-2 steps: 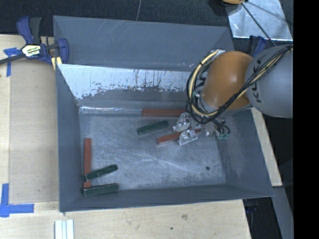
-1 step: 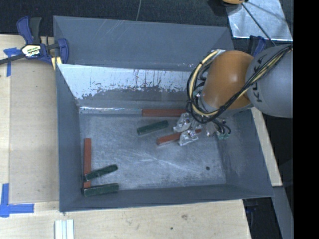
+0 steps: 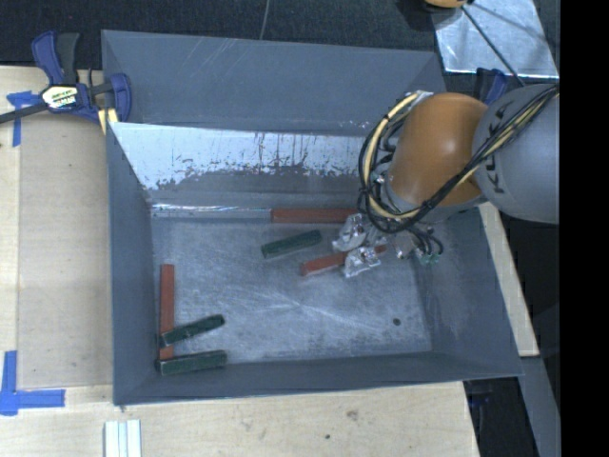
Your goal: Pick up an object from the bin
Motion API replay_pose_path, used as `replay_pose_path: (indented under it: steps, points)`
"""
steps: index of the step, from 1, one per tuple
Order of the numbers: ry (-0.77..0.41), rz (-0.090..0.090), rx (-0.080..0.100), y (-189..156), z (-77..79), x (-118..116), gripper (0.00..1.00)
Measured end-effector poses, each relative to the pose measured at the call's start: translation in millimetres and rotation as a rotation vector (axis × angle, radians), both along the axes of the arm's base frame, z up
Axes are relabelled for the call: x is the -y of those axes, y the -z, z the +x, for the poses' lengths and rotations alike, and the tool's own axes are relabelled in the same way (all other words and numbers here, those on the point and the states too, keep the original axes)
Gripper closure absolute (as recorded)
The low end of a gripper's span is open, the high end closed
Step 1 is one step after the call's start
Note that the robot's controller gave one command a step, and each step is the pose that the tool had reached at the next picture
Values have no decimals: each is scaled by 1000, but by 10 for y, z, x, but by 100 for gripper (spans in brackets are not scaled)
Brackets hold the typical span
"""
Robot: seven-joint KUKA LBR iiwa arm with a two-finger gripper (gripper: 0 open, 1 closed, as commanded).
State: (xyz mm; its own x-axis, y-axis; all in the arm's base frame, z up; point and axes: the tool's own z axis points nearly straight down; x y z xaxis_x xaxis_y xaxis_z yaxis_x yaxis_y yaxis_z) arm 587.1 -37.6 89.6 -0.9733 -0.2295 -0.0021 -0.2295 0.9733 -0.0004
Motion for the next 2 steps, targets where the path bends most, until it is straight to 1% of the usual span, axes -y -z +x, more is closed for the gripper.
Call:
replay_pose_path:
  steps: [1,2]
  points:
    - [0,0,-5,-122,-10,0,100]
    - [0,0,-7,-342,-15,-1,100]
